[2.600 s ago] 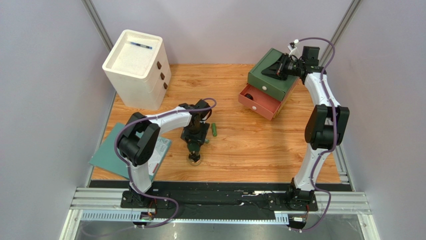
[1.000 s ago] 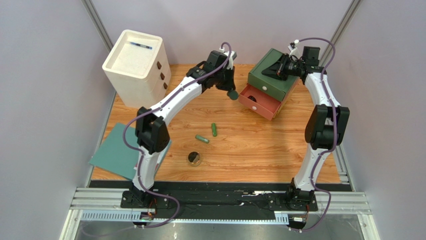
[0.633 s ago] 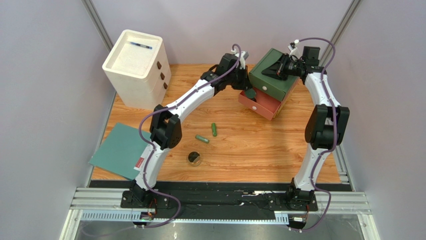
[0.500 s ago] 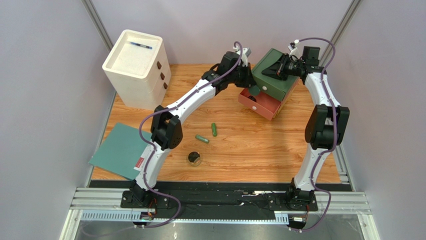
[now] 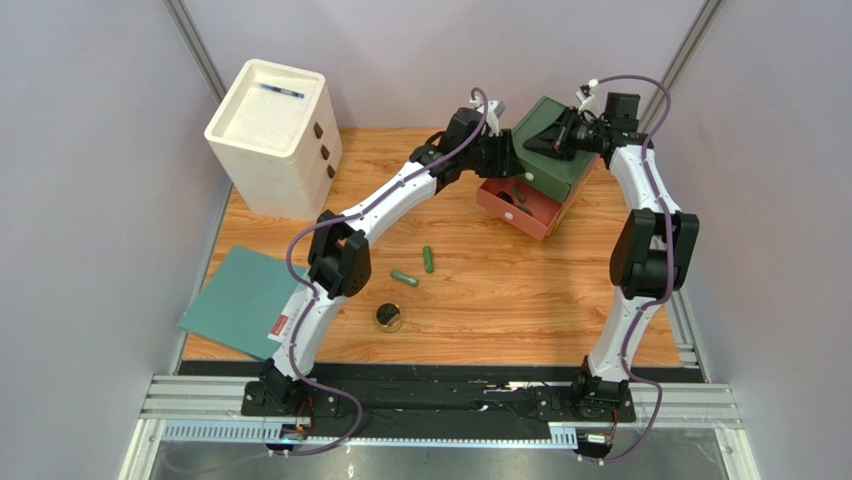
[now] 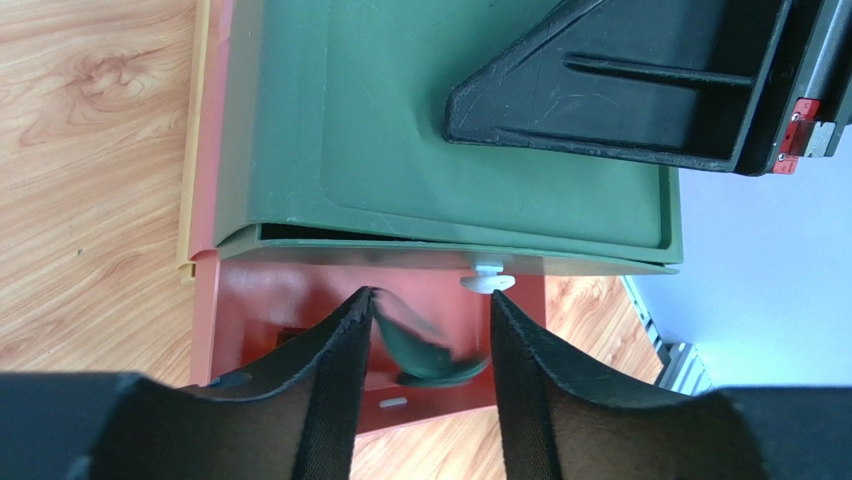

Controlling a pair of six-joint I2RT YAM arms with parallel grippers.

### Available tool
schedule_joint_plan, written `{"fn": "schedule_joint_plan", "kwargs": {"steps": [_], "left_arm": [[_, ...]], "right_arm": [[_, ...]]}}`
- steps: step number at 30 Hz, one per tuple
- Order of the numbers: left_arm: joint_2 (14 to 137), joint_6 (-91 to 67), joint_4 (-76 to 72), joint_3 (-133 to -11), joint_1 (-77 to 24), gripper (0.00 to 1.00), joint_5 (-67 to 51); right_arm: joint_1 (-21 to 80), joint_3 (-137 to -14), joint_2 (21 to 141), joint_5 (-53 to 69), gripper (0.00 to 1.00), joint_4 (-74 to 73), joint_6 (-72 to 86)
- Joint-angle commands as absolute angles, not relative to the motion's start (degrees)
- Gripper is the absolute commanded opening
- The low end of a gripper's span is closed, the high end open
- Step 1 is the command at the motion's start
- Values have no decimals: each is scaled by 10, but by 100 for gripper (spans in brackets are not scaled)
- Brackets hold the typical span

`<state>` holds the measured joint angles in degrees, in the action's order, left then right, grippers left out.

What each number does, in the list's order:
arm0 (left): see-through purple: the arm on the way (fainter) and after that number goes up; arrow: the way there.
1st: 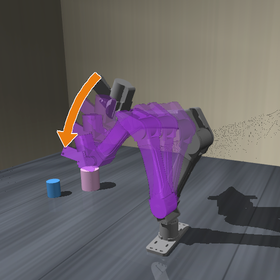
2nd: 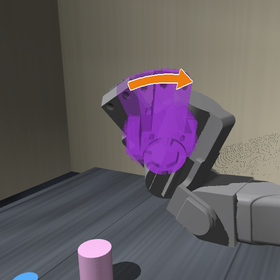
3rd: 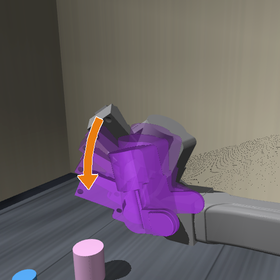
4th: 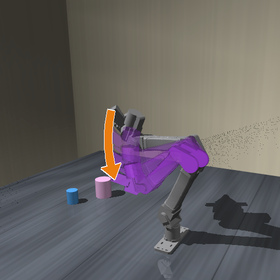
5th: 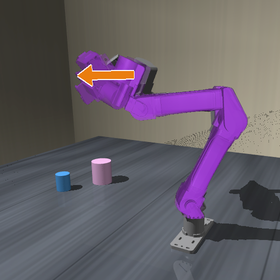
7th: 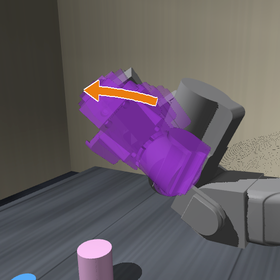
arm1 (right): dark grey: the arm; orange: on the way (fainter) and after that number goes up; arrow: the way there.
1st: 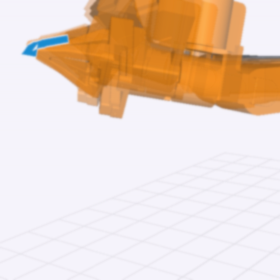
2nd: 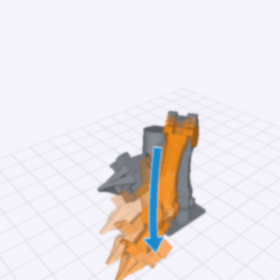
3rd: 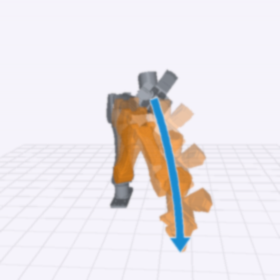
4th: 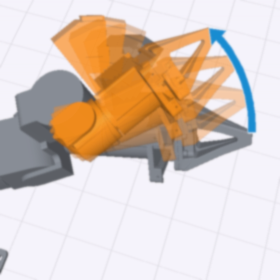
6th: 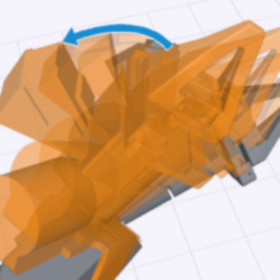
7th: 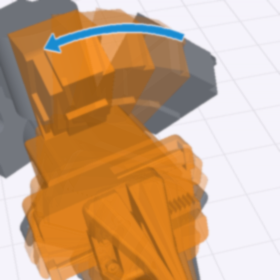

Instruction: Organize the makeup

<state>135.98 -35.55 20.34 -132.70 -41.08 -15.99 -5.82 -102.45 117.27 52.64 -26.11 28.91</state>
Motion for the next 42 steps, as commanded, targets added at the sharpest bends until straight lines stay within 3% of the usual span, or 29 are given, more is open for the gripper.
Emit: {"fn": "schedule_joint_plan", "kwargs": {"steps": [1,7,12,17,21,28,29,35,42], "left_arm": [[1355,-360,181,-1347,-412,54,-164],[1332,-320,186,-1338,-410,55,-150],[1247,-254,230,-1261,-389,60,-141],[1144,-130,397,-1139,-368,66,-157],[1067,-91,510,-1019,-368,86,-133],[929,-144,552,-783,-371,89,-134],[921,-148,569,-773,-374,99,-129],[906,-135,611,-734,-406,100,-63],[951,-134,584,-693,-425,99,-84]], "right_arm": [[-55,-954,1282,412,9,-380,234],[-55,-952,1281,412,9,-378,234],[-55,-949,1280,412,9,-378,234],[-55,-952,1282,415,9,-377,237],[-55,-955,1286,416,9,-378,237],[-55,-951,1289,415,10,-377,237],[-55,-950,1289,415,10,-377,236],[-54,-946,1290,417,10,-374,239],[-54,-947,1291,417,10,-374,239]]}}
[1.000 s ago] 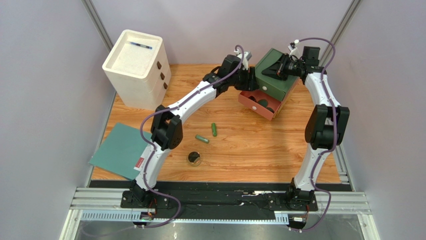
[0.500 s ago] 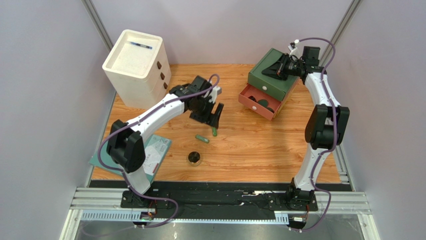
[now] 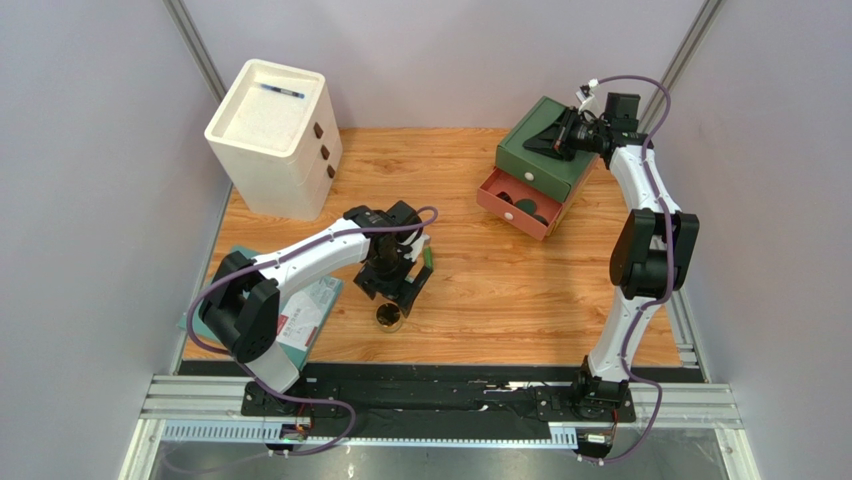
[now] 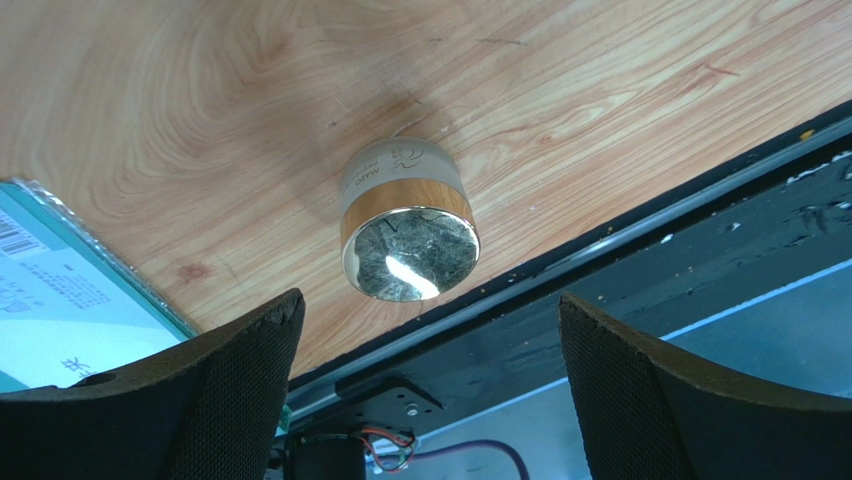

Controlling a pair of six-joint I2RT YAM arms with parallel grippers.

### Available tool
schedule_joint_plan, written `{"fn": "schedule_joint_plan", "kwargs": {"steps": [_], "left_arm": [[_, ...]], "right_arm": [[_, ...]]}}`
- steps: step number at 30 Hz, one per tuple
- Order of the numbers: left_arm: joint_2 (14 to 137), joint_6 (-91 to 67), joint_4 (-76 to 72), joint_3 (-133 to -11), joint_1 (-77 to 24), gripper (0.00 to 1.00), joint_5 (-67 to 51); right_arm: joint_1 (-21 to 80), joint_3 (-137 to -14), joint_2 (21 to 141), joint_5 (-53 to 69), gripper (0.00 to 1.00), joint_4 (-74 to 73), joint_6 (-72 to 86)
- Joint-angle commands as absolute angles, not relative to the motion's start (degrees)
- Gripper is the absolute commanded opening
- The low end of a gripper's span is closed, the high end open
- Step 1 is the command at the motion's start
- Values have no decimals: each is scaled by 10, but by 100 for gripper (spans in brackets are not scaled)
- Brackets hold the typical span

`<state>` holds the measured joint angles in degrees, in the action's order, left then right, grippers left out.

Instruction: Organize the makeup

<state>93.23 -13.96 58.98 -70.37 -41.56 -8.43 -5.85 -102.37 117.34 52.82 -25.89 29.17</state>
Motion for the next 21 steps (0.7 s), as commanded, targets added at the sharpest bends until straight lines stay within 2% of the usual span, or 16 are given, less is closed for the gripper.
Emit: {"fn": "schedule_joint_plan", "kwargs": {"steps": [1,10,15,17,18,20,21], "left_arm": [[959,-133,584,-691,-431,99,-85],[1019,-124,555,-680,-460,99,-40],[1047,-124,543,-675,-464,91,-26],[1050,-125,541,-676,-464,79,-22],[1051,-127,541,-676,-465,64,-21],[1050,-127,544,-675,-465,47,-18],[1049,-125,546,-675,-464,31,-18]], "right_arm": [[-54,-947,1292,417,10,-374,239],[-54,-947,1292,416,10,-375,237],[-54,-947,1293,416,10,-376,236],[-54,-947,1295,416,10,-377,236],[-54,-949,1295,415,10,-378,236],[-54,-949,1295,415,10,-377,236],[-54,-950,1296,415,10,-377,236]]}}
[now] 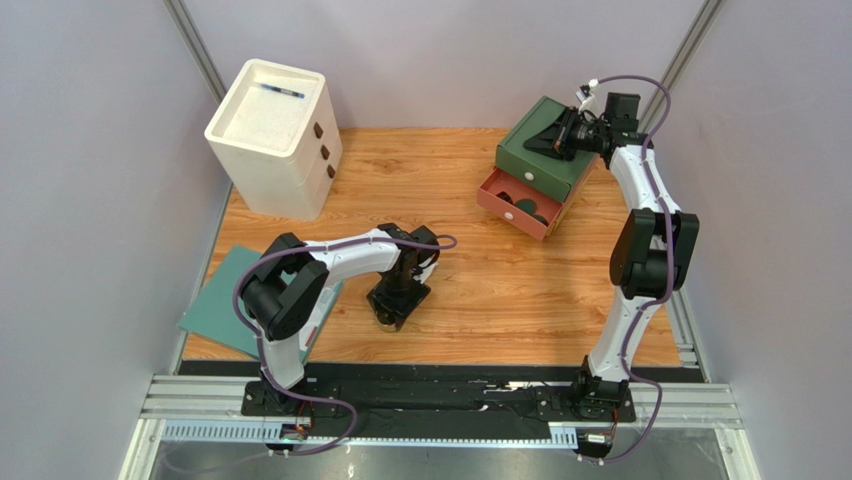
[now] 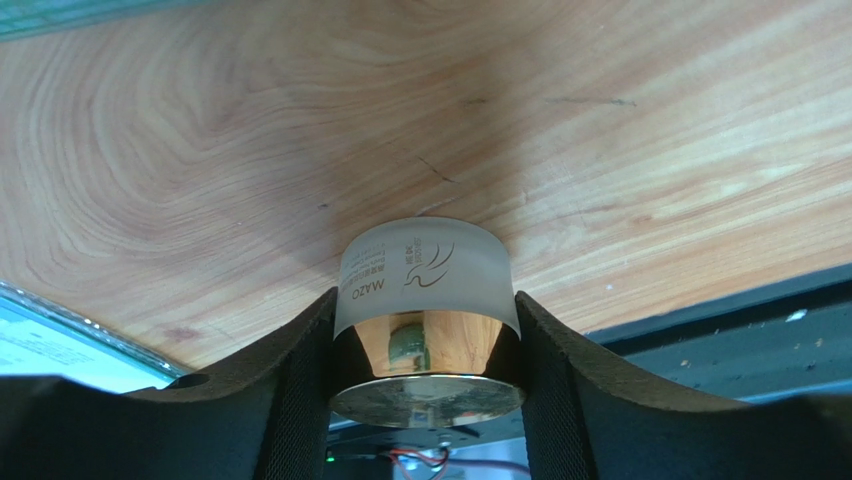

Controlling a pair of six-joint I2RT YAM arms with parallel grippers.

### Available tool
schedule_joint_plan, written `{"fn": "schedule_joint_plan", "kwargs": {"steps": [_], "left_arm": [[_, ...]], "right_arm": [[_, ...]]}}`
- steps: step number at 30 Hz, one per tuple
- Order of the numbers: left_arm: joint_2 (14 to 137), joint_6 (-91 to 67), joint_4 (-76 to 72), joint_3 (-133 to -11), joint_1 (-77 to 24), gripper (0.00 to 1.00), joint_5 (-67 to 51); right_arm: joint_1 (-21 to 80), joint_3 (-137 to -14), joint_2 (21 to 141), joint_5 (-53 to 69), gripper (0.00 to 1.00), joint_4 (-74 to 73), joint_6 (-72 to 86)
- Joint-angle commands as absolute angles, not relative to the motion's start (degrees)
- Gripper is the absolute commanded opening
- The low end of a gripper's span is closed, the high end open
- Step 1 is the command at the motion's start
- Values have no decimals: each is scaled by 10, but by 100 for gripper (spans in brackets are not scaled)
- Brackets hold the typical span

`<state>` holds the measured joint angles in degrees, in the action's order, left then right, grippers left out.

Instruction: Organize the makeup

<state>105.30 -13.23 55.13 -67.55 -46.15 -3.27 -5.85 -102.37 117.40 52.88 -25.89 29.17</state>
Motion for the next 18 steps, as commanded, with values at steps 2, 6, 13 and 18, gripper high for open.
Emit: {"fn": "schedule_joint_plan", "kwargs": {"steps": [2,6,13,18], "left_arm": [[1045,-122,550,-682,-464,19,-19],[1037,-106,570,-731,-464,0,-15],[1037,-68,505,-921,-464,0,-18],[1098,-80,376,-1020,-461,0,-80]], "right_arm": [[-54,-951,1297,415,10,-378,236],[-54,-956,1298,415,10,-380,236],[-54,-963,1303,415,10,-382,237],[-54,-962,1306,417,10,-381,238]]}}
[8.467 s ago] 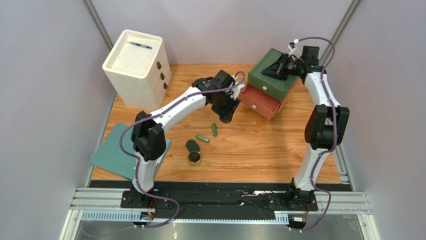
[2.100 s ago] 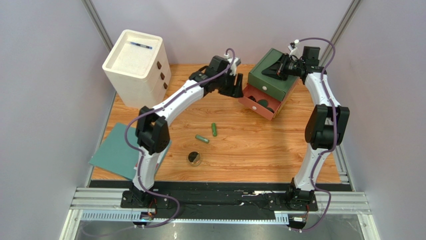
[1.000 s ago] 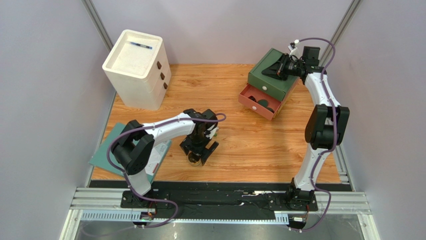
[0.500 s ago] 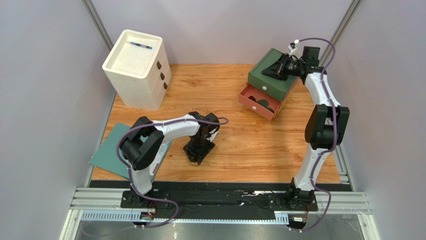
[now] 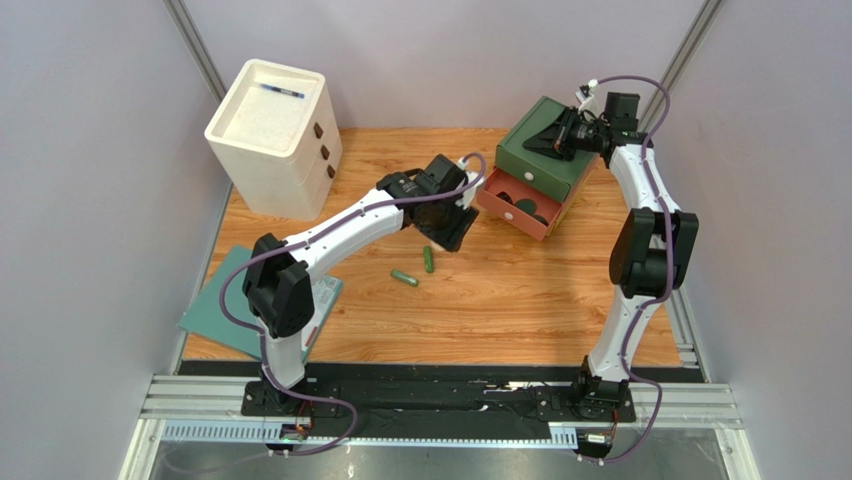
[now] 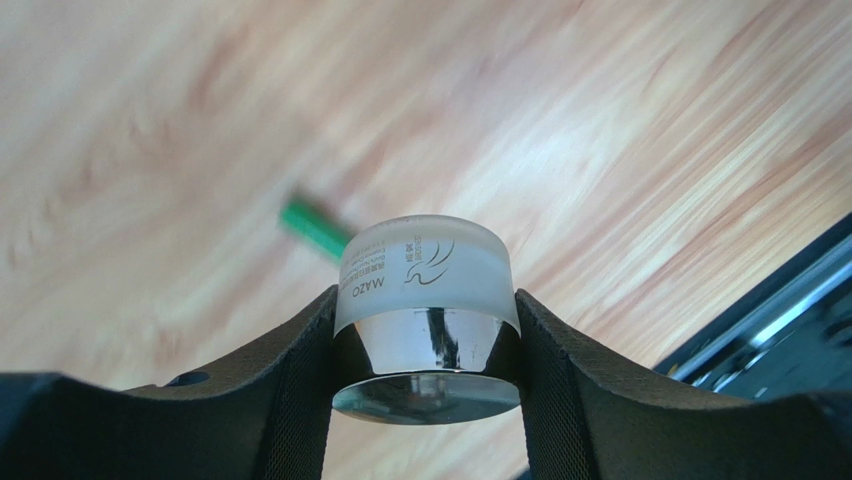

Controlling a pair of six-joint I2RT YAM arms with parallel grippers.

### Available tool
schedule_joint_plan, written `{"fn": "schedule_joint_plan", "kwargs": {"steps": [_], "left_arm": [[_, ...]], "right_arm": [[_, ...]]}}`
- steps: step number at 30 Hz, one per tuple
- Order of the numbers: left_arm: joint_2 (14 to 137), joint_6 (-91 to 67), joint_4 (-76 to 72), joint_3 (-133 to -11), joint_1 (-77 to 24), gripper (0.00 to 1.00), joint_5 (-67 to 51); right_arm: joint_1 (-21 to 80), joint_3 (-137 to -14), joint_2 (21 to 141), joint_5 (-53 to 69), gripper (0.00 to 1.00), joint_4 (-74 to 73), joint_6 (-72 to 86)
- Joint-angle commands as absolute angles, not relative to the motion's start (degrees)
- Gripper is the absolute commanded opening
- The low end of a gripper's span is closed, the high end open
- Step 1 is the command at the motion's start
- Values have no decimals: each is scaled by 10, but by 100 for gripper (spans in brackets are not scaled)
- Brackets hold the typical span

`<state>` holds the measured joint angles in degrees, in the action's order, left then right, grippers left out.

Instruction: Organize the makeup

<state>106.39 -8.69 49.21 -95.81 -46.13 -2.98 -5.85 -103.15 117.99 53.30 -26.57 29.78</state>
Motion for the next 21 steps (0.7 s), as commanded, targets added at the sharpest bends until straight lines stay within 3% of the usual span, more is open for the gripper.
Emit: {"fn": "schedule_joint_plan", "kwargs": {"steps": [1,7,14,21], "left_arm": [[1128,-88,356,-1056,-461,0,-103],[1240,-186,219,-1200,-449,0,-207],[1282,-281,42,-1217,-449,0,-221],[1327,-316,40,-1278,-453,0,-251]], "right_arm": [[-54,-962,1305,416,10,-381,238],[-54,-963,1306,418,10,-381,239],[-54,-958,1305,421,10,-378,240],[-54,-956,1303,421,10,-376,238]]}}
